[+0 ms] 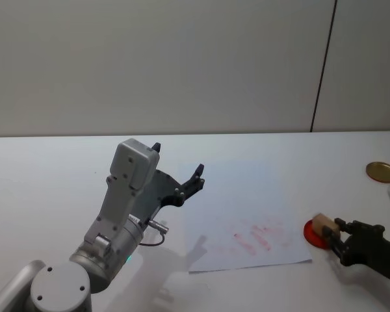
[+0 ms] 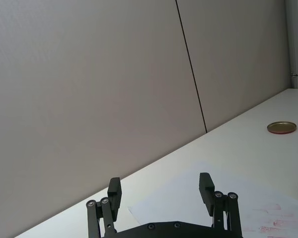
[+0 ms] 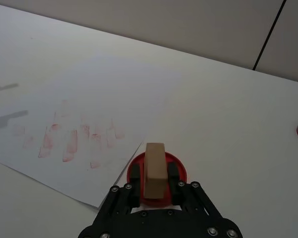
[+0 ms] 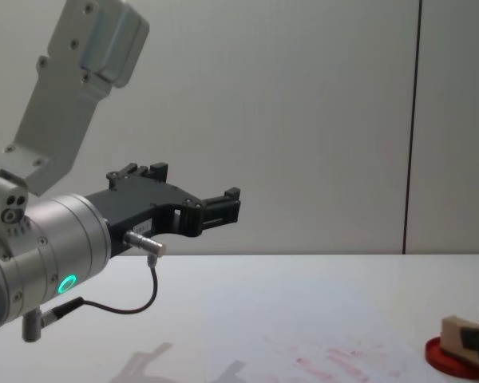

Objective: Use the one hand to pick up the stamp and affix it onto the A4 paper.

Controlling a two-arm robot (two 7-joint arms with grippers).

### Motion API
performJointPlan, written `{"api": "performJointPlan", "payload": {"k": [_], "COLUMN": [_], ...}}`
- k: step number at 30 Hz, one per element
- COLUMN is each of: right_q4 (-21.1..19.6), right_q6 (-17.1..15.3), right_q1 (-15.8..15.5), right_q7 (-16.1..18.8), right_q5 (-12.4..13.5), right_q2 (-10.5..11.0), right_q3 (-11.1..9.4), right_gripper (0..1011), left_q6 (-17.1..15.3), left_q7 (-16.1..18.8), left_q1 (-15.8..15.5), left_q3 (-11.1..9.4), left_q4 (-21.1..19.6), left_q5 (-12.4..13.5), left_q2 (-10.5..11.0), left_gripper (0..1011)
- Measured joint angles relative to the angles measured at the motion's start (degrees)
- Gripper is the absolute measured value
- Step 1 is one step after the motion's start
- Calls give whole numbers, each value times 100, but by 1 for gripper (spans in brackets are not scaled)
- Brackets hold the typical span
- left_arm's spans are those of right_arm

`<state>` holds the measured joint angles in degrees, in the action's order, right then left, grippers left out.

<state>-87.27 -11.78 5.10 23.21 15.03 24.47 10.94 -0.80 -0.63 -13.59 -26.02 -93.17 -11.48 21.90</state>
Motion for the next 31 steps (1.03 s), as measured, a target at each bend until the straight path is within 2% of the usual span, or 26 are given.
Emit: {"api": "performJointPlan", "payload": {"k": [1, 2, 3, 5, 8, 10, 11, 14, 15, 17, 19, 21, 22, 24, 31], "right_q4": [7, 10, 11, 15, 14, 10, -1, -28, -48, -76, -118, -169, -183, -219, -292], "right_q6": [-10, -14, -16, -18, -3, 22, 50, 120, 179, 236, 317, 400, 424, 484, 600], "right_q1": [-3, -4, -6, -12, -23, -28, -36, -49, -57, -66, -78, -88, -91, -98, -114], "right_q7": [-7, -11, -15, -25, -43, -51, -61, -79, -94, -107, -130, -154, -160, -178, -214], "right_q5": [-1, -1, -1, 4, 38, 62, 88, 135, 169, 200, 245, 297, 314, 353, 436], "right_q2": [2, 2, 3, 5, 6, 7, 9, 12, 14, 16, 19, 22, 22, 24, 28], "right_q3": [0, 0, 0, 0, 0, -1, -7, -17, -22, -31, -42, -56, -60, -66, -85], "right_gripper": [318, 318, 391, 422, 566, 606, 668, 726, 782, 816, 891, 917, 969, 1001, 1001], "left_q6": [0, 0, 0, 0, 0, 0, 0, 0, 0, 0, 0, 0, 0, 0, 0], "left_q7": [0, 0, 0, 0, 0, 0, 0, 0, 0, 0, 0, 0, 0, 0, 0], "left_q1": [0, 0, 0, 0, 0, 0, 0, 0, 0, 0, 0, 0, 0, 0, 0], "left_q3": [0, 0, 0, 0, 0, 0, 0, 0, 0, 0, 0, 0, 0, 0, 0], "left_q4": [0, 0, 0, 0, 0, 0, 0, 0, 0, 0, 0, 0, 0, 0, 0], "left_q5": [0, 0, 0, 0, 0, 0, 0, 0, 0, 0, 0, 0, 0, 0, 0], "left_q2": [0, 0, 0, 0, 0, 0, 0, 0, 0, 0, 0, 0, 0, 0, 0], "left_gripper": [993, 993, 993, 993, 993, 993, 993, 993, 993, 993, 993, 993, 993, 993, 993]}}
